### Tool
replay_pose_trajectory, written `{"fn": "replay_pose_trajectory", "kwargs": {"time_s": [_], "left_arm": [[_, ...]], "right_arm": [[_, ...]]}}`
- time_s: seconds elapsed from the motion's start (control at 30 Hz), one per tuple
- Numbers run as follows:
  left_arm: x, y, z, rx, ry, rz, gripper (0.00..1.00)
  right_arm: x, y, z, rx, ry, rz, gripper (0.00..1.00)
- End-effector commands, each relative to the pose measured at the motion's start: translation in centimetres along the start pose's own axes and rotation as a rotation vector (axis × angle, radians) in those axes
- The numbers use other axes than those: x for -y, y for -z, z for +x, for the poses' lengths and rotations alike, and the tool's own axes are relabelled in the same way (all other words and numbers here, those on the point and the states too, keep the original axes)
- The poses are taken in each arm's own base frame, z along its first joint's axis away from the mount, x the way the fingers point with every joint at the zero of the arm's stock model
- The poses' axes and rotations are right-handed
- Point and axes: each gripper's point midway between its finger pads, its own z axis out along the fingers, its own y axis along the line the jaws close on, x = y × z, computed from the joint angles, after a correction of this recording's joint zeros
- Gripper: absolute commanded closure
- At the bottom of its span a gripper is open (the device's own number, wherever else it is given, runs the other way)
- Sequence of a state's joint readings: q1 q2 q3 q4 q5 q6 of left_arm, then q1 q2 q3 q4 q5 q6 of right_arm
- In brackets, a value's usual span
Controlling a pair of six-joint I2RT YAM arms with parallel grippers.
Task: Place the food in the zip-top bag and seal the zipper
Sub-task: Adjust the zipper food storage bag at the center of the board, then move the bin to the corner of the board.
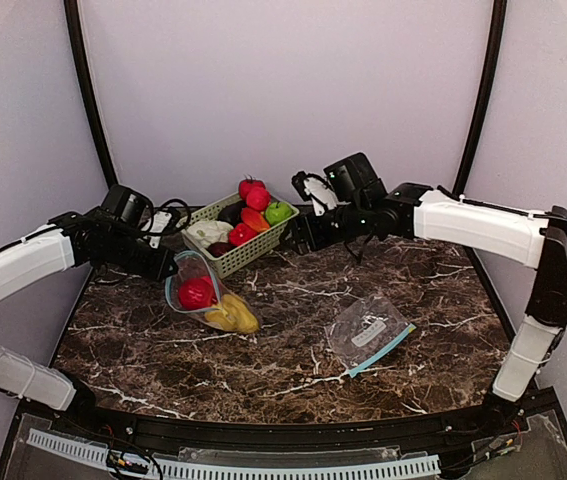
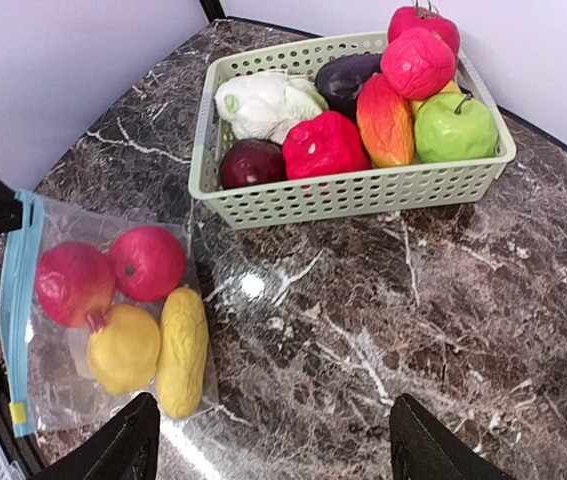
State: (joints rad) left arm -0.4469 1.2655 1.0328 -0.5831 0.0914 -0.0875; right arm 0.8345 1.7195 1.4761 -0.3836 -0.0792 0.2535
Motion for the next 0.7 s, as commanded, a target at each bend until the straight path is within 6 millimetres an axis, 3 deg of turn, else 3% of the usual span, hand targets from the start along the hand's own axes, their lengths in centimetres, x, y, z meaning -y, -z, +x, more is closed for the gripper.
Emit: {"fn": "replay_pose_trajectory", "kwargs": {"time_s": [0.0,0.27,0.4,0.67], "left_arm": [[-0.3,0.8,-0.6,0.066,-0.004,0.007,0.99],[-0.7,0.7,-0.4,0.063,0.034,0.014,0.99],[-0.3,0.3,-0.1,0.049,0.047,0.047,0.99],[0.2,-0.8,0.4,0.006,0.068,0.09,0.99]], "right_arm": [[2.6,-2.3,-2.5,0.018,-0.037,0.06,0.22],[6.5,-7.4,-7.5,0.079,-0.022,0.107,0.15],[8.7,-10.4,-9.0,0.101,-0.015,0.124,0.14],[10.3,-13.9,-12.3,0.216,0.056,0.097,0.08]]}}
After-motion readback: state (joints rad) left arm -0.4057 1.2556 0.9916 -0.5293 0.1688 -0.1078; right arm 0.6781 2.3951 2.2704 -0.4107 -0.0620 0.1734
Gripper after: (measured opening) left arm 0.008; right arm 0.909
